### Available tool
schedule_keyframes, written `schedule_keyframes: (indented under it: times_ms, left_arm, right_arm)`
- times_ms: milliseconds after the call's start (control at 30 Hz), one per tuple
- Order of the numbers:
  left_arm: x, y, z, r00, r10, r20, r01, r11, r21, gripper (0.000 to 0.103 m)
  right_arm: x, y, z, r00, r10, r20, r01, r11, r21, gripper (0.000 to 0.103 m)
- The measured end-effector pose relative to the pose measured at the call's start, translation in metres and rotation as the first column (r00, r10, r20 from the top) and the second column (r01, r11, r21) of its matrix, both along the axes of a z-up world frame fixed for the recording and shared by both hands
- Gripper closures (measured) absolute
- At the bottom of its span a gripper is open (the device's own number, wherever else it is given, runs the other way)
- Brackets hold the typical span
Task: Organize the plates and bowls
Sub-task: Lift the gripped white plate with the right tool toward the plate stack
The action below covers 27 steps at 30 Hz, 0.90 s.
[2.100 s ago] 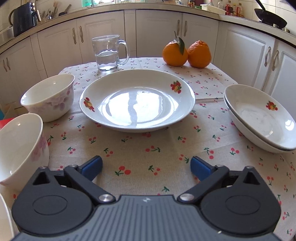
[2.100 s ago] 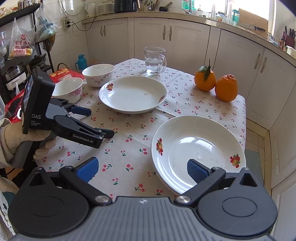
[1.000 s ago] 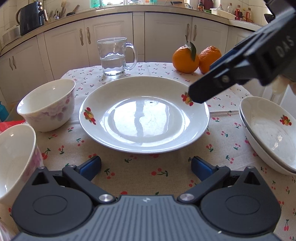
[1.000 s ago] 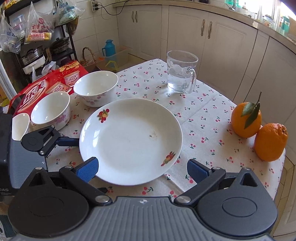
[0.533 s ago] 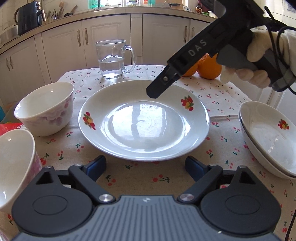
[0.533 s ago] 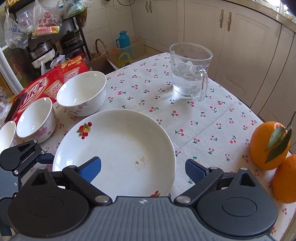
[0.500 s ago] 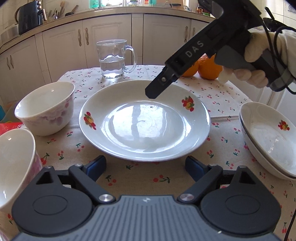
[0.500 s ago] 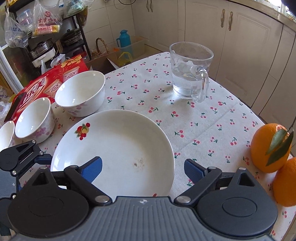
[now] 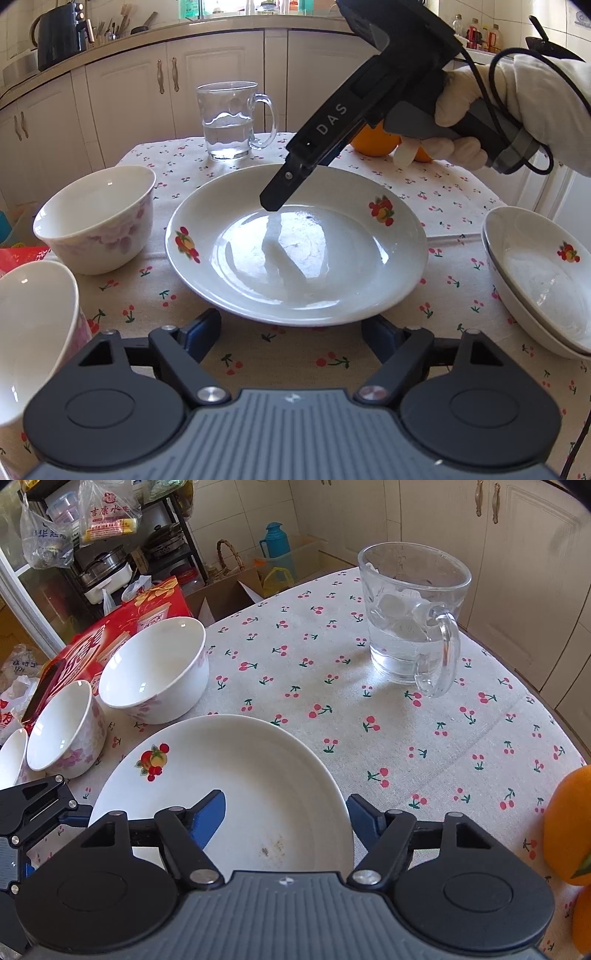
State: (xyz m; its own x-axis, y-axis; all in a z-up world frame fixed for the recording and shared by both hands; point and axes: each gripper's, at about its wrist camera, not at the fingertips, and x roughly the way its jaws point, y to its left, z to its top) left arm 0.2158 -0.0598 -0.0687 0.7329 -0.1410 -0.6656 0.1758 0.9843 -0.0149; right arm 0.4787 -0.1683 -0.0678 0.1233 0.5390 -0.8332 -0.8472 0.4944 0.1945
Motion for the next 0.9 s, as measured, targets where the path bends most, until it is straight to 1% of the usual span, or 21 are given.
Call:
schedule_keyframes:
  times_ms: [67,233,400,900]
  left_arm:
    - [0.000,0.000,0.000,1.000,-0.001,0.001,0.001,1.000,-0.001,0.021]
    - [0.002,0.000,0.000,1.000,-0.007,-0.001,0.007,1.000,0.004,0.021]
    - [0.001,-0.002,0.000,0.999,-0.035,0.003,0.035,0.999,0.029,0.021]
    - [-0.011,0.003,0.003,0.995,-0.096,-0.021,0.097,0.995,0.038,0.022]
  right_arm:
    - [0.003,0.003,-0.001,1.000,0.005,-0.013,-0.005,1.000,0.003,0.029]
    - [0.006,0.005,-0.003,0.999,0.023,-0.032,-0.023,1.000,0.000,0.029]
    - [0.005,0.002,-0.001,0.998,0.024,-0.050,-0.024,1.000,0.002,0.029]
    - [-0.012,-0.010,0.002,0.996,0.003,-0.084,-0.003,1.000,0.002,0.028]
